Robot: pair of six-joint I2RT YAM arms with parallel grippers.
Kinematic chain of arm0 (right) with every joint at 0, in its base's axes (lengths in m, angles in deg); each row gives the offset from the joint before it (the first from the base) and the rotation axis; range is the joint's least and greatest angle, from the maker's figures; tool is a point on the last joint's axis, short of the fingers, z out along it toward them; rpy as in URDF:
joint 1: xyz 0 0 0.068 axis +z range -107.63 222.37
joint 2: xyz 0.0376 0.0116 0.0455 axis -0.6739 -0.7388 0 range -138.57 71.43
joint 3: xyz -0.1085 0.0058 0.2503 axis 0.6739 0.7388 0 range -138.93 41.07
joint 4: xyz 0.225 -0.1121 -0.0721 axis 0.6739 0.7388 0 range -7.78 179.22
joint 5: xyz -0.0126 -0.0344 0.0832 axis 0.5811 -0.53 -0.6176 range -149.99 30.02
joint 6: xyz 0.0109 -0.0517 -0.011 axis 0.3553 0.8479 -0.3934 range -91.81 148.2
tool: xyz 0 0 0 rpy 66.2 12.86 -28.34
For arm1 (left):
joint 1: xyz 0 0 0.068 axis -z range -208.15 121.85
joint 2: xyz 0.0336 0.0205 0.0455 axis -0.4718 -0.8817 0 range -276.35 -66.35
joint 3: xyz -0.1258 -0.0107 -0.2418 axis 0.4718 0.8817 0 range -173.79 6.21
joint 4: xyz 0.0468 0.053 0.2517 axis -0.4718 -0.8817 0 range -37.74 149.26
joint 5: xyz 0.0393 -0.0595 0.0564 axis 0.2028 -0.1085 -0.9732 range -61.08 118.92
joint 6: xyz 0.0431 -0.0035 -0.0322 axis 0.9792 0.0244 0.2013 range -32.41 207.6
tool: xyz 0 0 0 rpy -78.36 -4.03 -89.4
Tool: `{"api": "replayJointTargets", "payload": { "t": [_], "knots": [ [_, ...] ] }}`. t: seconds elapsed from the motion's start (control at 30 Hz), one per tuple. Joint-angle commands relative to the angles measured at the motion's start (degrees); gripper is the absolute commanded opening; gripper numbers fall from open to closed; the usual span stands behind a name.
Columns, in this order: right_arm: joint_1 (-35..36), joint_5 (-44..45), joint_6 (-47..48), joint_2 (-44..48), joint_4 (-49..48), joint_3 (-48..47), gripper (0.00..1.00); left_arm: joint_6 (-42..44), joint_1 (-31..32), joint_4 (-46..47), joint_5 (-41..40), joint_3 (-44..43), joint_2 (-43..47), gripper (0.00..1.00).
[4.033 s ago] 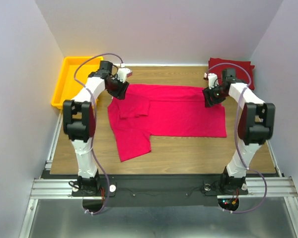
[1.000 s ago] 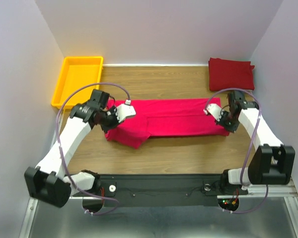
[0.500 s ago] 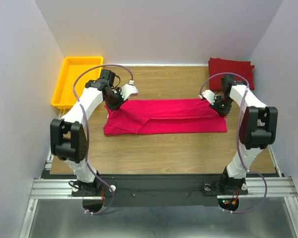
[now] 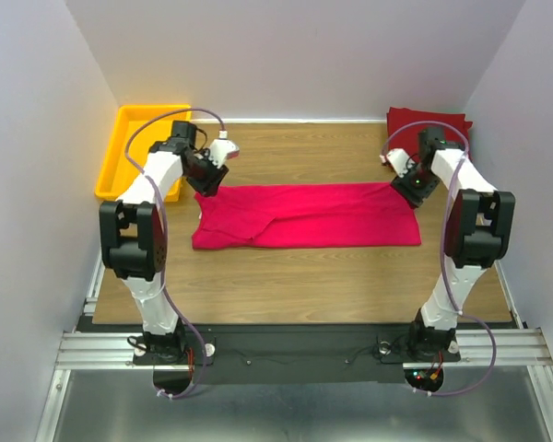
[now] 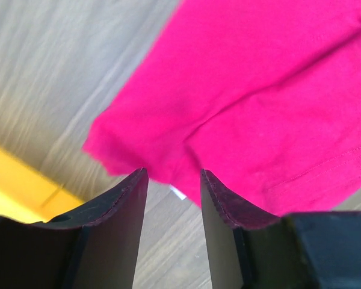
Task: Fold and stack the t-shirts
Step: Fold the tshirt
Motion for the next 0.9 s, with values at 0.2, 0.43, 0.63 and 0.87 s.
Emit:
{"api": "replayJointTargets", "payload": {
  "t": [0.2,0.43,0.63,0.87],
  "knots": [
    [-5.8,-7.1,-16.9,7.8,-0.1,11.2,0.56,-7.2,-6.0,2.2,6.2,20.8,19.5,0.53],
    [-7.5,-13.1,-22.7,4.9,-0.4,14.9,0.56,-7.2,-6.4,6.1,4.9,31.4,22.0,0.54],
    [-7.5,-12.3,-25.1,1.7,-1.9,14.9,0.52,-7.2,-6.4,10.2,3.8,35.4,19.0,0.53],
    [-7.8,-6.8,-24.4,2.3,-3.1,18.0,0.31,-4.7,-6.4,10.3,2.0,37.0,17.5,0.09]
  ]
}}
